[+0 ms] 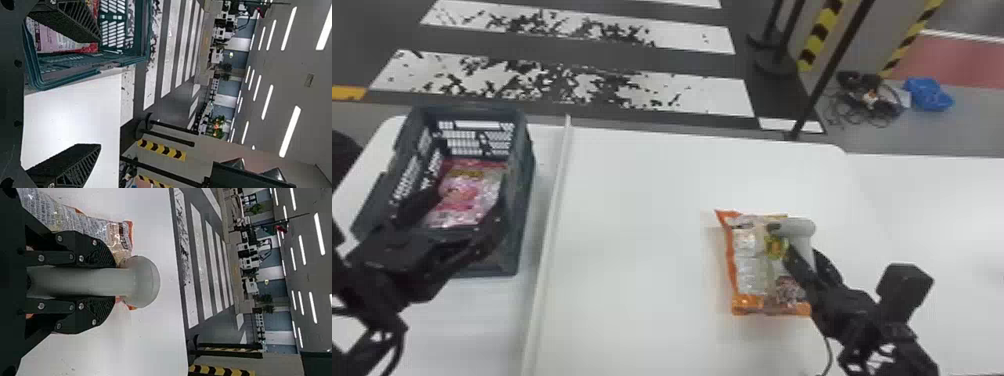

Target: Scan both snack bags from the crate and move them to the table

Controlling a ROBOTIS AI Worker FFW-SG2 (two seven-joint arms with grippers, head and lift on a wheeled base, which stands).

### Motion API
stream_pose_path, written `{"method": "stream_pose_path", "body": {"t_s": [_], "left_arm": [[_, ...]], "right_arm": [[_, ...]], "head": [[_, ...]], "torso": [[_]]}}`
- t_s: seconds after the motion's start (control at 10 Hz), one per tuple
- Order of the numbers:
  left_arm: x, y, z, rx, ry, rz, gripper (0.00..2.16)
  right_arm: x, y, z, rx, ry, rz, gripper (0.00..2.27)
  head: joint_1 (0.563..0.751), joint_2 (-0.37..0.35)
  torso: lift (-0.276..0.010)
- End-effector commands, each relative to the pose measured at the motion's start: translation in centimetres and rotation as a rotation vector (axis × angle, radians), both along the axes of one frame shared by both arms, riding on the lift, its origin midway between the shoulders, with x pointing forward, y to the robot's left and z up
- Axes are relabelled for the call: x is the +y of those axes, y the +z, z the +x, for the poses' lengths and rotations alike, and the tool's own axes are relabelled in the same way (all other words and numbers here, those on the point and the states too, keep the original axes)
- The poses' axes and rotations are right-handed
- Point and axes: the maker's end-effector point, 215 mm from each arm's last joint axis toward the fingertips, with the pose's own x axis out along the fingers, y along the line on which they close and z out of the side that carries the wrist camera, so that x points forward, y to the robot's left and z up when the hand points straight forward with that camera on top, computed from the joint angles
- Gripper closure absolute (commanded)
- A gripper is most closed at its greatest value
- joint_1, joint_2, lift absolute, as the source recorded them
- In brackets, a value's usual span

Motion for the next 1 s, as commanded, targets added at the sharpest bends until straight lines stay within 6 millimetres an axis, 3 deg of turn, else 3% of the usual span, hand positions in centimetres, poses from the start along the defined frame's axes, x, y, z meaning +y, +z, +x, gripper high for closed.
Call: {"method": "stream_pose_path", "body": {"t_s": [0.0,0.2,0.4,0.7,0.9], "left_arm": [[-0.1,0.1,0.0,-0.002,0.000,-0.003,0.04],[-0.1,0.1,-0.1,-0.002,-0.001,-0.004,0.04],[-0.1,0.2,0.0,-0.004,0.001,-0.005,0.04],[-0.2,0.2,0.0,-0.003,0.000,-0.006,0.04],[-0.3,0.2,-0.1,-0.005,-0.005,-0.007,0.04]], "right_arm": [[0.3,-0.8,0.0,0.014,0.006,-0.001,2.25],[0.3,-1.0,0.2,0.016,0.006,0.000,2.25],[-0.6,0.4,0.3,-0.010,-0.010,0.004,2.25],[-6.4,2.4,0.1,-0.036,-0.097,-0.010,2.25],[-10.4,1.1,-0.1,-0.016,-0.141,-0.028,2.25]], "head": [[0.695,-0.142],[0.695,-0.139],[0.695,-0.138],[0.695,-0.175],[0.695,-0.240]], "torso": [[-0.087],[-0.087],[-0.087],[-0.087],[-0.087]]}}
